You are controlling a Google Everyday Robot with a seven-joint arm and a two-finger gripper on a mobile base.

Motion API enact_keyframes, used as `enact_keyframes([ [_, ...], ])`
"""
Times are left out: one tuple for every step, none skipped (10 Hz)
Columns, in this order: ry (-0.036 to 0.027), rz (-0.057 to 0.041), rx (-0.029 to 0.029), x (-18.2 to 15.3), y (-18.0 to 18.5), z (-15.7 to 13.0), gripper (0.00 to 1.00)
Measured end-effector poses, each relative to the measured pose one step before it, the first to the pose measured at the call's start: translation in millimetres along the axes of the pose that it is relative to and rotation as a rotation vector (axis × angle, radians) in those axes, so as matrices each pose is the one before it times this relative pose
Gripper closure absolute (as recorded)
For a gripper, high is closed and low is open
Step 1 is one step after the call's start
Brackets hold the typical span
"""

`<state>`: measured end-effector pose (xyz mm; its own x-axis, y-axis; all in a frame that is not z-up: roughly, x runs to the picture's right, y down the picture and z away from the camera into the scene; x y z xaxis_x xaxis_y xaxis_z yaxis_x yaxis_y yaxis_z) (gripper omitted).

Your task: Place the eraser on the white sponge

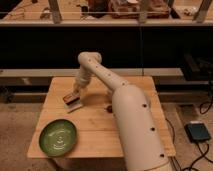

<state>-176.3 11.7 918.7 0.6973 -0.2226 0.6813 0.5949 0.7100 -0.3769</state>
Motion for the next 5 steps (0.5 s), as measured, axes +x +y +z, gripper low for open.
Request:
enact_keyframes([
  [0.00487, 0.00373, 0.00192, 1.74, 0.18, -2.07, 0.48],
  [0.00135, 0.00275, 0.00022, 1.18, 0.40, -0.72, 0.42],
  [0.00182, 0.00532, 0.00035, 3.40, 1.30, -2.08, 0.39],
  [-0.00017, -0.00101, -0.00236, -0.95, -0.57, 1.22, 0.39],
  [-0.00043, -0.00136, -0.00093, -1.20, -0.71, 0.76, 0.39],
])
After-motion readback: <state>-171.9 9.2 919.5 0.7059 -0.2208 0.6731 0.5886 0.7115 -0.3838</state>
